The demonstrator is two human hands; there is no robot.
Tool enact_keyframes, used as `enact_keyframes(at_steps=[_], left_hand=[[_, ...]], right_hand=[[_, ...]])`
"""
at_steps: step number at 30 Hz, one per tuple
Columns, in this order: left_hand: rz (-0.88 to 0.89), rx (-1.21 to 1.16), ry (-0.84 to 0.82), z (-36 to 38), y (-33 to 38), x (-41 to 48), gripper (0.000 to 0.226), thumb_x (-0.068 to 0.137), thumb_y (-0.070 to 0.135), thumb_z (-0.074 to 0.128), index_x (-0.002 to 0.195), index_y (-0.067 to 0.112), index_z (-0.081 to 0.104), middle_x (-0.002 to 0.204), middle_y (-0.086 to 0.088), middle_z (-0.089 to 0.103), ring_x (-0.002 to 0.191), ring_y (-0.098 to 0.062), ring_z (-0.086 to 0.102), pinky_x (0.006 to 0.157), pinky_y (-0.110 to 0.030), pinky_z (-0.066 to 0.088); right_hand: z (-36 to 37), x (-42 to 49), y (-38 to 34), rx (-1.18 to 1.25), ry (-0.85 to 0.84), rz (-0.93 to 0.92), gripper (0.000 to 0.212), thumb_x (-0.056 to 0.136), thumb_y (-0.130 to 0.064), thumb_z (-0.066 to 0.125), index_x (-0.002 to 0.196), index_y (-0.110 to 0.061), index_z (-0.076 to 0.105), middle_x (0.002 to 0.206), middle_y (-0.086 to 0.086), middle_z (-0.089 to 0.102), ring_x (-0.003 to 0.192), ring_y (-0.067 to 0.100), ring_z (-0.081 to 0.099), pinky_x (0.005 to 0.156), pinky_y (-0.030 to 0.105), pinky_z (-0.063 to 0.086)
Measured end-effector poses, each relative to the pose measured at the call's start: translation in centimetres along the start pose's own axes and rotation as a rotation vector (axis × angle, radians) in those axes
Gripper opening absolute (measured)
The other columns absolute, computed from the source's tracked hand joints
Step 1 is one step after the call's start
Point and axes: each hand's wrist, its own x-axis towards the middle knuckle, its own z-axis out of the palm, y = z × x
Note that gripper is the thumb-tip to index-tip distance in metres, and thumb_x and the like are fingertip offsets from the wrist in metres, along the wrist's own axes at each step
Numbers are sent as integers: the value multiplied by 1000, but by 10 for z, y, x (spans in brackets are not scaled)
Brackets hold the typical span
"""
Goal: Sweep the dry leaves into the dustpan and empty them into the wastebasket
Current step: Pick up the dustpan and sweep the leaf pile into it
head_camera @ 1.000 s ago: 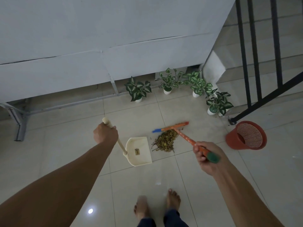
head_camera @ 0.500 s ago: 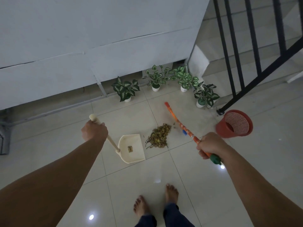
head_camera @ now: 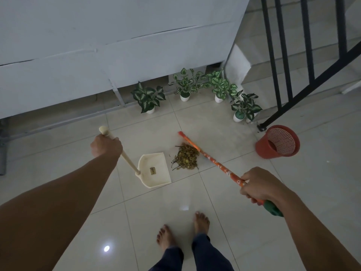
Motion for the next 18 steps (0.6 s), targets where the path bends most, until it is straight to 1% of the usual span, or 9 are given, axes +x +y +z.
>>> enact_keyframes(at_steps=[4,6,8,10,12,13,15,18], left_hand=[[10,0,7,2,-1,-2,36,88,24,69,116,2,62,108,-18,67,101,-36,65,86,-41,55],[11,9,8,2,0,-4,35,88,24,69,116,3,63,108,-17,67,100,-35,65,85,-40,55],[10,11,3,2,1,-5,35,88,25,69,116,5,63,108,-16,68,100,-34,65,85,-40,55],[14,5,-1,1,0,-4,36,88,25,69,117,5,62,110,-15,68,102,-34,65,86,-40,55],[21,8,2,-1,-2,-4,36,89,25,68,118,4,62,112,-16,67,103,-35,65,86,-40,54],[24,7,4,-1,-3,-4,36,89,25,68,118,4,62,112,-16,67,104,-35,65,87,-40,54],[30,9,2,-2,-4,-5,36,90,25,67,119,4,62,112,-16,67,104,-34,65,87,-40,54],[35,-2,-9,-1,-5,-8,35,89,25,67,118,6,62,111,-14,68,101,-32,65,88,-42,55]], right_hand=[[6,-1,-15,-119,88,-28,13,87,-12,62,99,-11,64,76,5,69,56,12,67,50,22,54],[13,10,-27,-153,131,-43,8,89,-13,60,96,-9,60,75,4,66,54,13,63,46,21,48],[17,20,-39,-176,135,-54,6,91,-13,59,90,-9,55,72,3,63,50,11,60,42,20,43],[20,27,-45,-216,105,-66,9,92,-14,58,86,-9,52,69,3,61,49,11,61,46,22,48],[20,27,-45,-279,57,-84,9,92,-16,58,89,-8,54,69,3,61,48,10,62,55,25,56],[19,24,-43,-311,38,-86,9,91,-16,59,91,-8,55,69,3,61,48,10,63,57,25,57],[18,16,-37,-359,30,-99,9,86,-15,61,93,-9,59,69,2,64,47,10,64,54,24,56],[16,1,-27,-365,58,-93,17,82,-14,64,98,-12,65,73,2,69,48,11,67,51,25,56]])
